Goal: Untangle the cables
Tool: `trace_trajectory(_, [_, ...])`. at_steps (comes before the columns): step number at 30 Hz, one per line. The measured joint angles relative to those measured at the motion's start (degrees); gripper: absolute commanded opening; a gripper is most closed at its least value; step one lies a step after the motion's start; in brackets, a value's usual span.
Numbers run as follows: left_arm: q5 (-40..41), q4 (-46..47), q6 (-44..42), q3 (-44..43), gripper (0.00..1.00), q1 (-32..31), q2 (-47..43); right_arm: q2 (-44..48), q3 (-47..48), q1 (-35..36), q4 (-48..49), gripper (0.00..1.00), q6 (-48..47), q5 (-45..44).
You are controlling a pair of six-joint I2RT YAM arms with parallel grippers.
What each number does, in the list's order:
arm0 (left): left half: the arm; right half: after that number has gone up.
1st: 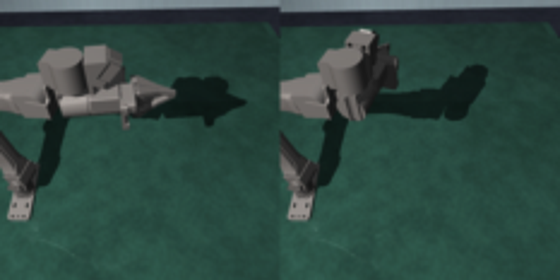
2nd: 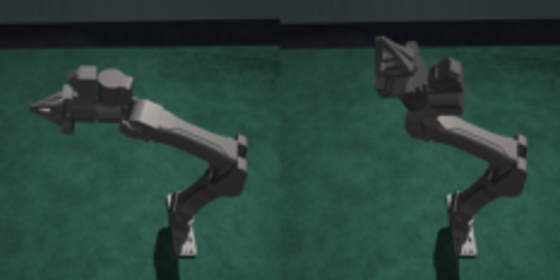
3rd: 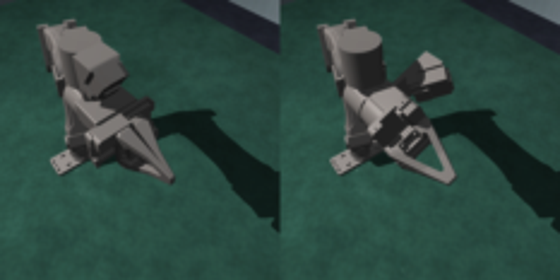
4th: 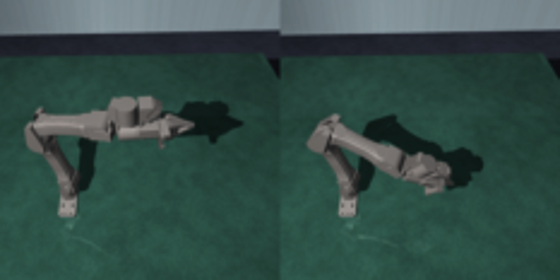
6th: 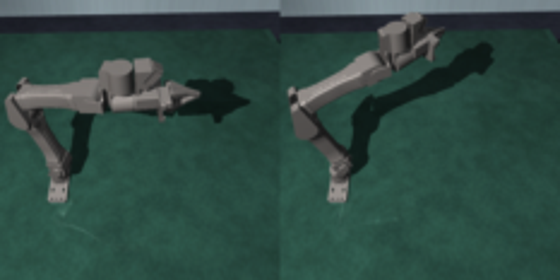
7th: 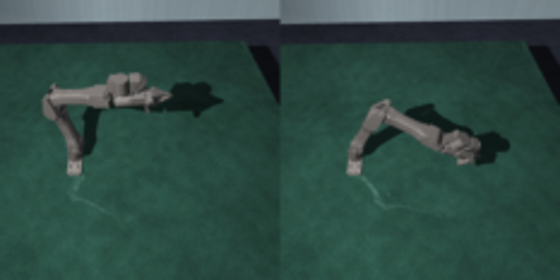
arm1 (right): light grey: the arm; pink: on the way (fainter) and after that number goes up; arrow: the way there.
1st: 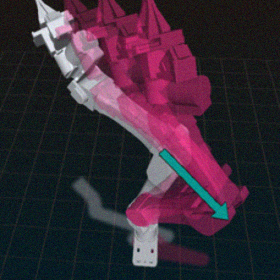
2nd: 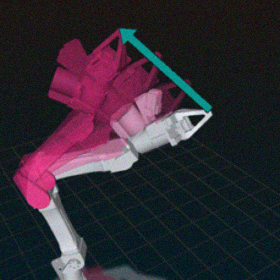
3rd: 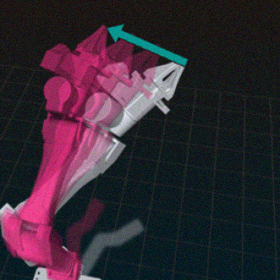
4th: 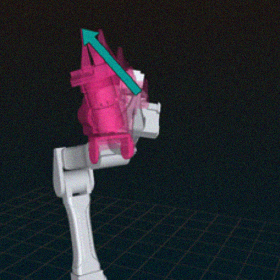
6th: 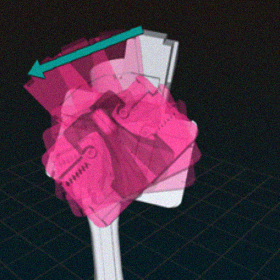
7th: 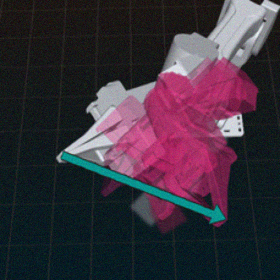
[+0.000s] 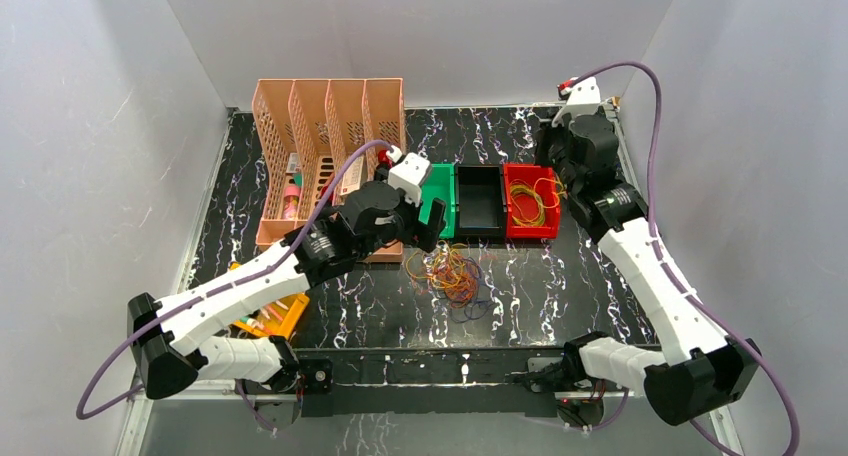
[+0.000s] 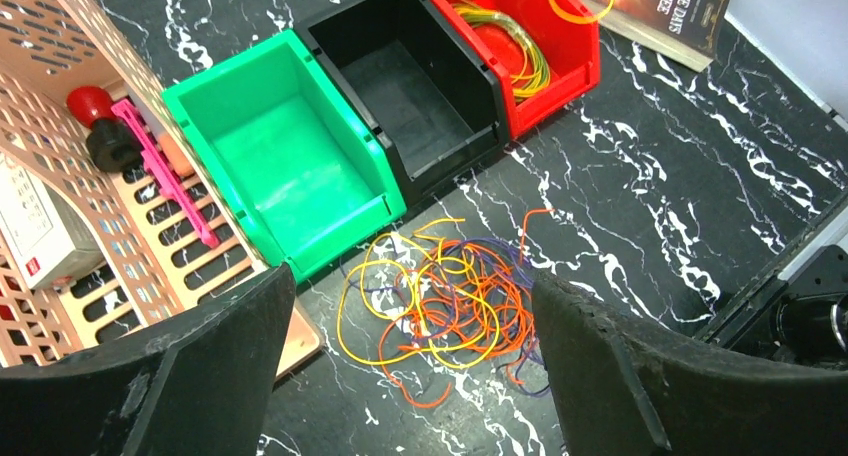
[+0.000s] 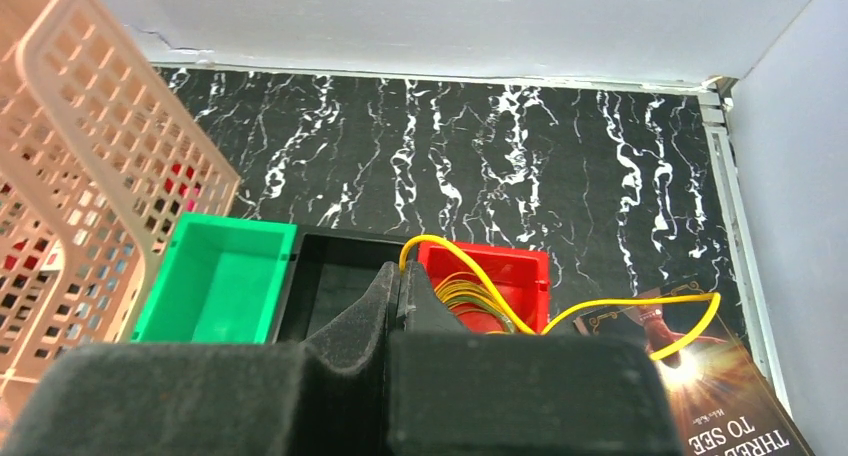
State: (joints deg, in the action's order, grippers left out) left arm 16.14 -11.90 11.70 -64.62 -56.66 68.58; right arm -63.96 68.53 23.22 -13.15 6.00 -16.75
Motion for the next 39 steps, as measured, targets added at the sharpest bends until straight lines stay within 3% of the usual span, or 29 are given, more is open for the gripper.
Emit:
trace_trajectory(6, [-0.5, -2.7, 1.2, -0.4, 0.92, 0.0, 1.8, -3.3, 0.0, -4.4, 2.2, 0.00, 0.4, 4.0])
trace_trajectory(25, [-2.2, -6.0, 2.4, -2.8, 0.98, 0.0, 2.2, -13.0, -3.7, -8.3, 6.3, 0.00, 6.6, 22.4])
trace_trajectory(39, [-3.8, -6.6, 2.9, -3.4, 0.98, 0.0, 2.8, -15.6, -9.3, -12.0, 7.5, 0.00, 13.3, 22.9])
